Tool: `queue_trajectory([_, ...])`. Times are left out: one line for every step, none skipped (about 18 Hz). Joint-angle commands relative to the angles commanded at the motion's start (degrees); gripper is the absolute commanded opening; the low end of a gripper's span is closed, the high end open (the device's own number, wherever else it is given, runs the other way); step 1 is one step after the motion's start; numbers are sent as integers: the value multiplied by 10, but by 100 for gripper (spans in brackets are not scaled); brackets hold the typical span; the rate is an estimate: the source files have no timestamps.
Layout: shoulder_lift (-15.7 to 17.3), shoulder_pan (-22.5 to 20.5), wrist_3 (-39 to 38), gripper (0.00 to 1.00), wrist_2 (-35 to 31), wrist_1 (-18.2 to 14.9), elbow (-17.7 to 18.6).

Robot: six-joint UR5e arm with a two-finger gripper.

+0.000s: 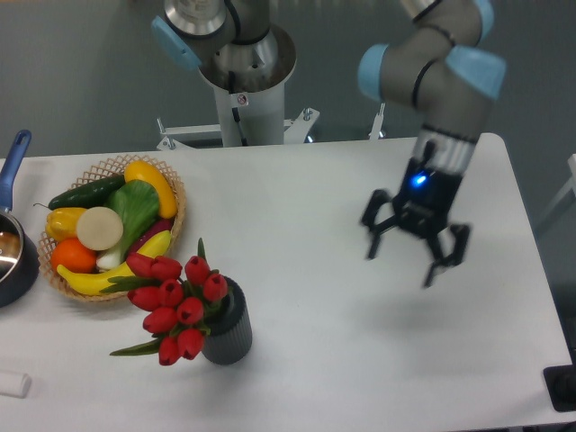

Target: Insert the flowers into the vase

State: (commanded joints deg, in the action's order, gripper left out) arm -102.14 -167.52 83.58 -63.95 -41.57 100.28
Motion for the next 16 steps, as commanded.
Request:
queue_trajectory([10,-4,5,100,-32,-2,-3])
queue_trajectory([17,-5,11,100,-57,-6,3])
queue_trajectory([25,-7,23,100,-91,-11,8])
queue_trajectory([32,-11,35,100,-125,-15,9])
queue_trajectory([42,-14,49,100,-167,-25,9])
queue_trajectory([52,-18,56,100,-191,-41,8])
queue_trajectory([63,-26,61,100,-210,-61,8])
queue_trajectory([76,-41,69,100,-219,-82,4])
queue_trajectory([89,-60,81,100,-220,-105,3])
queue_trajectory([100,-81,100,100,-220,-132,-3])
queue_trajectory([111,-99,124,100,-220,-162,-9])
queue_trajectory([123,-119,146,100,-220,-194,-16])
queue_trajectory([135,-138,162,100,-220,-227,-24])
queue_trajectory([148,-156,174,100,-220,-262,-30])
queue_trajectory([157,-174,183,100,-221,-292,-36])
queue_trajectory([168,-186,198,100,-221,-314,-38])
